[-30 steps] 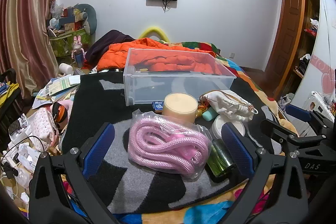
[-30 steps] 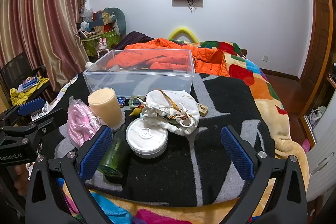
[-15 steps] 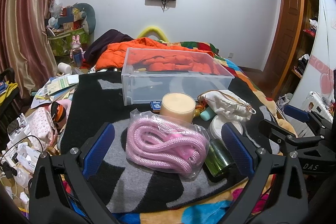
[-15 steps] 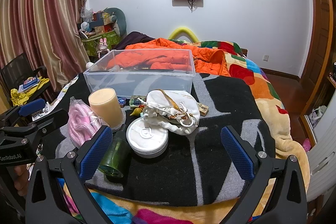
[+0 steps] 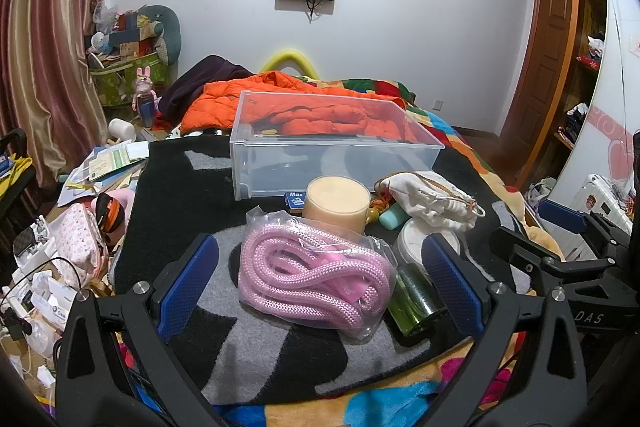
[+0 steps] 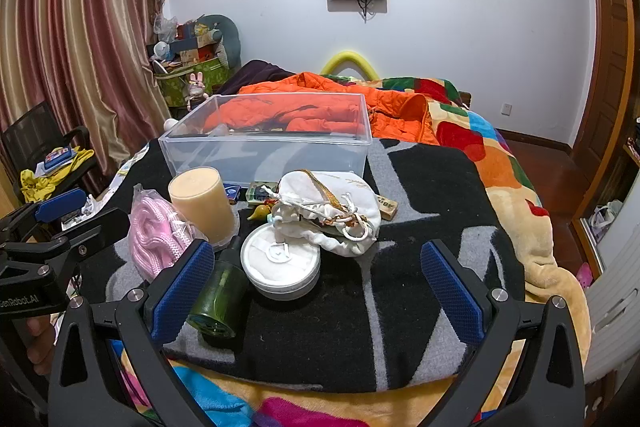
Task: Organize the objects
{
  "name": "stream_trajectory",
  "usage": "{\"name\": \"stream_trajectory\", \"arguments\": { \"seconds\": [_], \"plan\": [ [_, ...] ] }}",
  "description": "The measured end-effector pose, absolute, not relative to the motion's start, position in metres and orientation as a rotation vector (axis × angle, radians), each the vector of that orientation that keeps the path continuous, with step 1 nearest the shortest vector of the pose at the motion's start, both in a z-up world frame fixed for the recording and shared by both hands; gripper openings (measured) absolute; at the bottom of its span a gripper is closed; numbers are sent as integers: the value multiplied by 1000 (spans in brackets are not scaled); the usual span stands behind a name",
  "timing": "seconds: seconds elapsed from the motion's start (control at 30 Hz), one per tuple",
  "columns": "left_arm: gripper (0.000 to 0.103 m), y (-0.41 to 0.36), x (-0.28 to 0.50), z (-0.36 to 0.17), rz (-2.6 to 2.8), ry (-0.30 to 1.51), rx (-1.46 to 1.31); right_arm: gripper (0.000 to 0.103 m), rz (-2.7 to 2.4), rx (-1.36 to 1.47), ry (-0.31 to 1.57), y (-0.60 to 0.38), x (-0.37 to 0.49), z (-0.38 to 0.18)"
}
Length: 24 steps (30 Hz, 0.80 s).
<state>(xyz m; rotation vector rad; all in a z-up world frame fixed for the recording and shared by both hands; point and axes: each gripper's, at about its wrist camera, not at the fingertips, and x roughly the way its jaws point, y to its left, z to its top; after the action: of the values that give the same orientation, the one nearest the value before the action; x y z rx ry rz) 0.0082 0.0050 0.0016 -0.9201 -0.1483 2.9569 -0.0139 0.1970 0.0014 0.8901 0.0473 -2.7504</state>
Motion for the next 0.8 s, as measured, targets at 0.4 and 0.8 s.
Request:
{"name": "stream_trajectory", "arguments": {
  "seconds": [0.4,0.8],
  "plan": [
    [103,9,-14,-18,2907,-156,-1029,103,-2761,965,21,208,-30,-11],
    [103,23,-38,-54,2949,37,-1161,103,-2759,1067,-2,217,-50,-28]
  ]
}}
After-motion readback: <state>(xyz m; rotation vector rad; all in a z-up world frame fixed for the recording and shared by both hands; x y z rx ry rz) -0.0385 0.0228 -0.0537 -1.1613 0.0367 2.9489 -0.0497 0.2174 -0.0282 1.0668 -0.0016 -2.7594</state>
